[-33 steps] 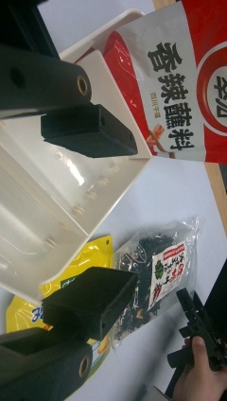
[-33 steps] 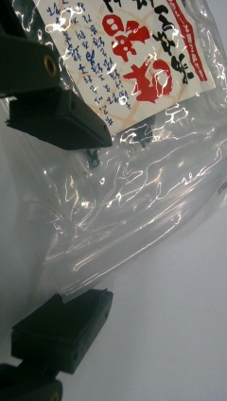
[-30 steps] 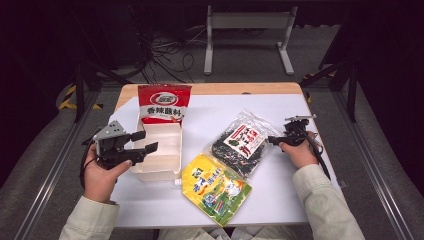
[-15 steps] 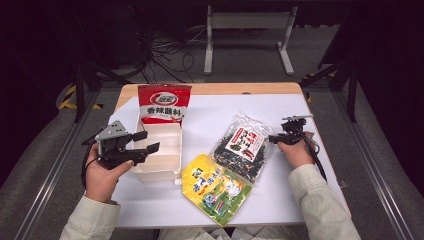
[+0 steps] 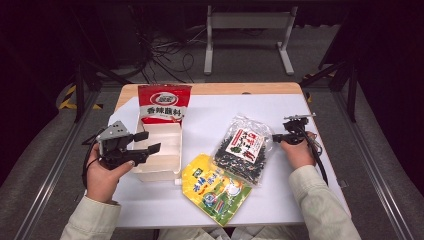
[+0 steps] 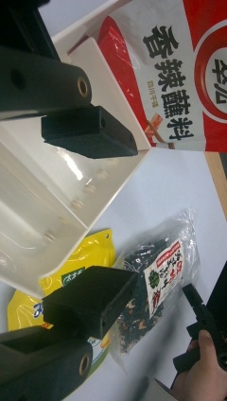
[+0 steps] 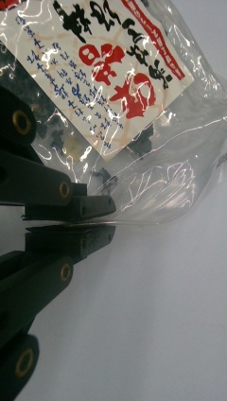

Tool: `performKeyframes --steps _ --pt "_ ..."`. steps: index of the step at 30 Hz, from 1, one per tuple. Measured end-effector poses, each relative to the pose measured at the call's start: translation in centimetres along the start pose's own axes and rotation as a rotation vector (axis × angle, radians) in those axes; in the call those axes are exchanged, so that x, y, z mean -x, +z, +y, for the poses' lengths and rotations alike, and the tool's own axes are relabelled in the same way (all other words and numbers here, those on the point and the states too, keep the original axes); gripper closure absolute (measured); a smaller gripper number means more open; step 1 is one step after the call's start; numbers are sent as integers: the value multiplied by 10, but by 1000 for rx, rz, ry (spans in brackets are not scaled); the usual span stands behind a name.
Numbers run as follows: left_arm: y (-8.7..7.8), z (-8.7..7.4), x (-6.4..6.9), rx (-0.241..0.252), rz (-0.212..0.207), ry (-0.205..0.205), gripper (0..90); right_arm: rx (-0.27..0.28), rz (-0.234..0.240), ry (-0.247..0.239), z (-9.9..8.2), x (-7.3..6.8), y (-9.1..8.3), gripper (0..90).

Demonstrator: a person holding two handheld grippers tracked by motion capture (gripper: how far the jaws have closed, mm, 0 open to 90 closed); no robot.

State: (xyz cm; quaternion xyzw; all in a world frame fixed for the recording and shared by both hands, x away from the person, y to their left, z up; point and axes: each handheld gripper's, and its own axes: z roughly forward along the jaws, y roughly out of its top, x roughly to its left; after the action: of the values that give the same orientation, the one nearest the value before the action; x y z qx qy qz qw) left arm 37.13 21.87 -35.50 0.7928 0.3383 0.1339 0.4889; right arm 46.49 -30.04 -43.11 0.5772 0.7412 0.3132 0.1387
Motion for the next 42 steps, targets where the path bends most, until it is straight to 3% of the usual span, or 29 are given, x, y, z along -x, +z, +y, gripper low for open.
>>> performKeyframes --steps 4,10,16,18,33,42 --pt "0 0 0 10 -18 -9 367 14 35 -2 0 4 -10 852" --pt "0 1 2 15 -39 -36 392 116 55 -32 3 4 -37 854" --pt "3 2 7 0 -50 -17 389 195 95 -48 6 1 -67 856" --pt "4 3 7 -3 -46 -1 387 221 102 -67 6 -2 -76 857" --pt "8 2 10 -12 -44 3 370 353 178 -161 4 -27 -140 863" --pt "8 3 15 -4 -58 12 369 419 215 -263 -2 -49 -170 864"
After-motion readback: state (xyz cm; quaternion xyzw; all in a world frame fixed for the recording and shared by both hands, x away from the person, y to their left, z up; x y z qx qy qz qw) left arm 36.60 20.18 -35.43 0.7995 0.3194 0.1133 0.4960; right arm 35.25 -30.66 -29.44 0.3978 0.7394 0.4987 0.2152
